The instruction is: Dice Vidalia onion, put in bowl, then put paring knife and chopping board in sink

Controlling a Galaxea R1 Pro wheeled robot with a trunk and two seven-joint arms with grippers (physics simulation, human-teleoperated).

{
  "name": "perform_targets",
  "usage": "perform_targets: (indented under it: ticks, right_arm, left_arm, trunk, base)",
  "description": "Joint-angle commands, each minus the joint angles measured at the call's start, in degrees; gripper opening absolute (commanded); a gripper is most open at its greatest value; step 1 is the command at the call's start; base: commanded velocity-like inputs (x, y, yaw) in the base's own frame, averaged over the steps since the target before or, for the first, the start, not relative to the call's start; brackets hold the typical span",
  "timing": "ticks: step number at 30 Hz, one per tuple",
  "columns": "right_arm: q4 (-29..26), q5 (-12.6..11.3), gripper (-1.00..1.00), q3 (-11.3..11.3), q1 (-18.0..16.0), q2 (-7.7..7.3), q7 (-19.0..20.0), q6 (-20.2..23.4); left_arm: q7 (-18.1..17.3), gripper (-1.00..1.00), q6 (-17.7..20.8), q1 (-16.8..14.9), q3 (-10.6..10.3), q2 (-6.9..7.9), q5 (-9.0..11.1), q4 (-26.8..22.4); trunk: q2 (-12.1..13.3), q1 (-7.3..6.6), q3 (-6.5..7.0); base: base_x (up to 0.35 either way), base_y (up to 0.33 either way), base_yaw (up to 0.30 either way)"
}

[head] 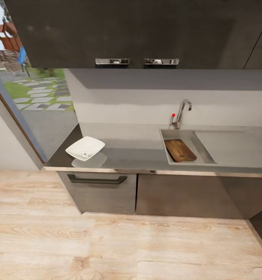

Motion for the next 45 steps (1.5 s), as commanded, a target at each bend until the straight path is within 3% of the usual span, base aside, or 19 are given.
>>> perform_targets:
  ticks: [1, 16, 22, 27, 33, 41, 45]
  right_arm:
    - [0.02, -0.24, 1.00, 0.51, 0.51, 0.04, -0.30, -0.06]
    - [-0.03, -0.32, 1.00, 0.42, 1.06, -0.03, -0.60, 0.38]
    - [0.16, -0.58, 1.00, 0.29, 1.07, -0.85, -0.85, 4.29]
    - [0.20, -3.83, 1.00, 0.30, 2.17, -2.42, -0.53, 11.01]
    - [0.20, -4.89, 1.00, 0.25, 2.42, -3.10, -0.56, 12.34]
    - [0.20, -5.07, 1.00, 0.25, 2.50, -3.11, -0.56, 12.36]
    - [0.20, -6.41, 1.00, 0.27, 2.54, -3.11, -0.48, 12.36]
  left_arm:
    - [0.16, 1.00, -0.10, -0.01, -0.38, 0.08, 0.52, -0.04]
    - [2.13, 1.00, 0.00, -0.02, -0.45, -0.15, 0.49, 1.16]
    - [2.08, 1.00, 0.03, -0.02, -0.55, -1.29, 0.57, 9.76]
    - [2.02, 1.00, 0.04, -0.02, -0.68, -1.39, 0.56, 15.88]
    - [1.99, 1.00, 0.08, -0.02, -0.75, -1.33, 0.52, 27.42]
    - [2.00, 1.00, 0.05, -0.02, -0.74, -1.33, 0.44, 28.69]
    - [1.99, 1.00, 0.04, -0.02, -0.74, -1.33, 0.45, 28.70]
  trunk:
    - [-0.09, 0.04, 0.01]
    - [-0.09, 0.04, 1.29]
    - [-0.09, 0.04, 1.85]
    - [-0.09, 0.04, 2.31]
    - [-0.09, 0.04, 2.87]
    - [-0.09, 0.04, 3.62]
    - [-0.09, 0.04, 3.99]
  base:
    - [0.000, 0.000, 0.000]
    - [0.000, 0.000, 0.000]
    - [0.000, 0.000, 0.000]
    - [0.000, 0.000, 0.000]
    - [0.000, 0.000, 0.000]
    - [0.000, 0.000, 0.000]
    - [0.000, 0.000, 0.000]
